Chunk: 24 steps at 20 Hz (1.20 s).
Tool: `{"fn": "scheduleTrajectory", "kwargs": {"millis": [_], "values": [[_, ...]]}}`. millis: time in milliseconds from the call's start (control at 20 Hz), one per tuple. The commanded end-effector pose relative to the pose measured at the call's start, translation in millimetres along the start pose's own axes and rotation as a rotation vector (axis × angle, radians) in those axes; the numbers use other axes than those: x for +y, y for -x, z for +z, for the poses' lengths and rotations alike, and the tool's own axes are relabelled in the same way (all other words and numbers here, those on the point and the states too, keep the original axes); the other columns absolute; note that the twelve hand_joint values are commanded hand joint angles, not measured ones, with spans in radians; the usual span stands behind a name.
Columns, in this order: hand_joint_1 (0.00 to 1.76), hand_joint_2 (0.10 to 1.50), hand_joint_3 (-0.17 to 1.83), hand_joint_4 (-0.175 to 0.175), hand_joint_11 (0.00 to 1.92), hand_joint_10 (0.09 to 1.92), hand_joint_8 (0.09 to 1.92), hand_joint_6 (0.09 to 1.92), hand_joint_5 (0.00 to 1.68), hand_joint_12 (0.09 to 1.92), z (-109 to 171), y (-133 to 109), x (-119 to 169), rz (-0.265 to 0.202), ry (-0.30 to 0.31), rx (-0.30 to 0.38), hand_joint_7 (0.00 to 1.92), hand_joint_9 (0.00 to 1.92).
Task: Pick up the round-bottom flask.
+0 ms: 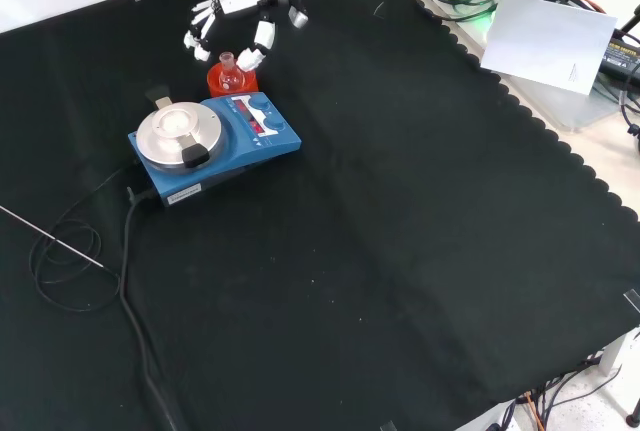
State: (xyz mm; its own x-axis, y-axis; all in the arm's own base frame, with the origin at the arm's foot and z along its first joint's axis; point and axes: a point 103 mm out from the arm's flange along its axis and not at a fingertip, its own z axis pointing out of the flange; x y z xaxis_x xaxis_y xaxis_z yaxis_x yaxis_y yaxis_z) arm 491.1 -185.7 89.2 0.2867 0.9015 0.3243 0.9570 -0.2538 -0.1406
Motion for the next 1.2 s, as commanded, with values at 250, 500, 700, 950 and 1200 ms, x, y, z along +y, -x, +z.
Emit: {"fn": "scheduleTrajectory", "kwargs": {"millis": [250,500,700,950,1200], "values": [[0.96,0.57,0.70,-0.040,0.04,0.67,0.61,0.14,0.74,1.39,5,-3,4,0.002,0.031,-0.012,0.28,0.45],[0.98,0.57,0.70,-0.042,0.07,0.64,0.61,0.42,0.68,1.37,4,-3,4,-0.002,0.076,-0.012,0.31,0.48],[0.99,0.58,0.71,-0.046,0.11,0.64,0.62,0.60,0.67,1.37,11,-13,4,-0.007,0.090,-0.011,0.35,0.51],[1.00,0.59,0.71,-0.050,0.12,0.65,0.63,0.64,0.70,1.37,4,-5,4,-0.014,0.098,-0.012,0.37,0.53],[1.00,0.60,0.71,-0.051,0.14,0.65,0.63,0.67,0.73,1.37,3,-5,4,-0.015,0.105,-0.011,0.39,0.54]]}}
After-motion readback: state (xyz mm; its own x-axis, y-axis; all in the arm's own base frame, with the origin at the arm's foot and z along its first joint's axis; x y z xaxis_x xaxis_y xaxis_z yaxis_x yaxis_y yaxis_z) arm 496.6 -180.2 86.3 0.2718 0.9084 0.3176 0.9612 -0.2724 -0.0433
